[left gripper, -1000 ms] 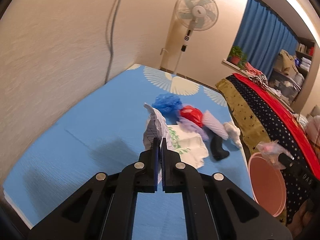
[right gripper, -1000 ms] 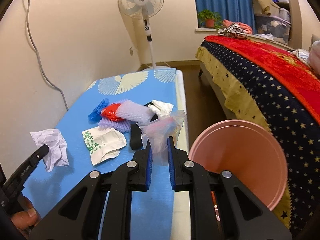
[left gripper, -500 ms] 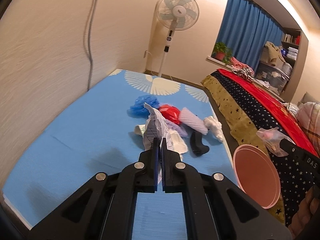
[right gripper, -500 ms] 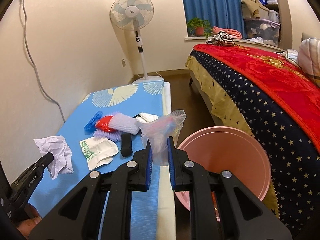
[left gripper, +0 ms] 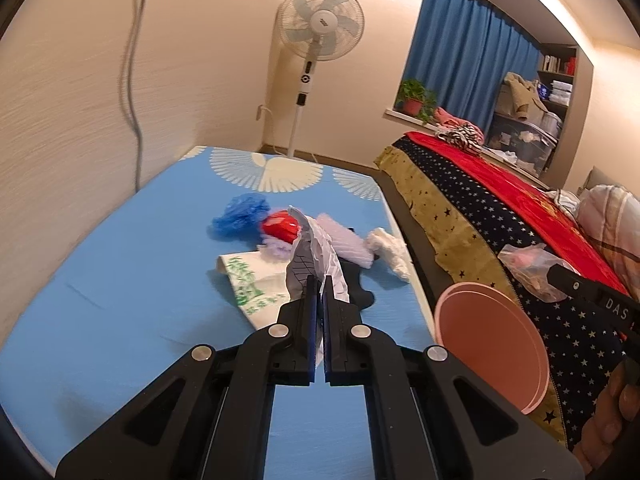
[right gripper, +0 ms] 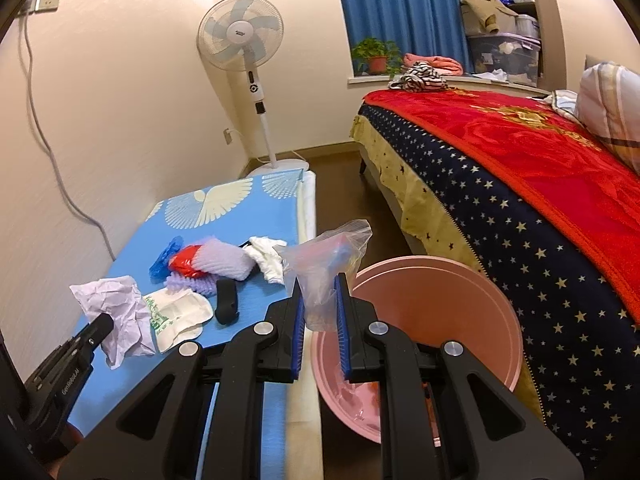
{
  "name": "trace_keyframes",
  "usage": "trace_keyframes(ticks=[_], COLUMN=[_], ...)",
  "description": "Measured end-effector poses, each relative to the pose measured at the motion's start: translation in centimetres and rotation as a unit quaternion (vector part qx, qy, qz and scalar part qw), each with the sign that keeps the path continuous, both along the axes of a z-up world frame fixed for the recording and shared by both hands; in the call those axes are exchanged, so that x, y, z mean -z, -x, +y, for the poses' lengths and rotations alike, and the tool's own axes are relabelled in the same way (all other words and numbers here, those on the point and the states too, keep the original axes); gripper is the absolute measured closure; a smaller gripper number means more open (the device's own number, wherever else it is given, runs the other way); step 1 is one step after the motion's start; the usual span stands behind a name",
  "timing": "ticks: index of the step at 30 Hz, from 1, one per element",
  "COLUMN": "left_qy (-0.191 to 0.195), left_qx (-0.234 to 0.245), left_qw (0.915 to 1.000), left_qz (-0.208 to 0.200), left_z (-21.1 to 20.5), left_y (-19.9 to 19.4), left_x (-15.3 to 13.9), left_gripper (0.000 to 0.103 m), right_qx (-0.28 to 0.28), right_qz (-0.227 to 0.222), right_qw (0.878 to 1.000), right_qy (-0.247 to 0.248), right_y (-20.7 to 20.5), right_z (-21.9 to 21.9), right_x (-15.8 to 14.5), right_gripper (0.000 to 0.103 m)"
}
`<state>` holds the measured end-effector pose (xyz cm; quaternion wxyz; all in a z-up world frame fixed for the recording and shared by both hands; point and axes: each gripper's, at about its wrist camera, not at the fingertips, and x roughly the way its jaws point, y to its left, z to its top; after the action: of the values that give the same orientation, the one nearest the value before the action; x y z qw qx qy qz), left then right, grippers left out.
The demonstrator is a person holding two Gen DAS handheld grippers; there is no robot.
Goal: Collect trash
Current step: 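Carry the tissue and clear bag over the pink bin and release both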
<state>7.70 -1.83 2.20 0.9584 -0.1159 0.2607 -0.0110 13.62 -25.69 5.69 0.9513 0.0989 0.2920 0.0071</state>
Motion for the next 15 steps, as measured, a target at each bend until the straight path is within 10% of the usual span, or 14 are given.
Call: trace_keyframes(ticks=[15], left_qy=[-0.009], left_qx=[0.051], left_qw=[0.9985], left_qz=[-0.015], left_z=[-4.9], left_y=[-0.7], left_x=[-0.1], left_gripper=[0.101], right_qx=[0.036], right_qz=[-0.007], right_qw=[0.999], right_qy=[0.001], right_y=[0.1], right_z=[-2.0], right_x=[-0.4], right_gripper=[0.089])
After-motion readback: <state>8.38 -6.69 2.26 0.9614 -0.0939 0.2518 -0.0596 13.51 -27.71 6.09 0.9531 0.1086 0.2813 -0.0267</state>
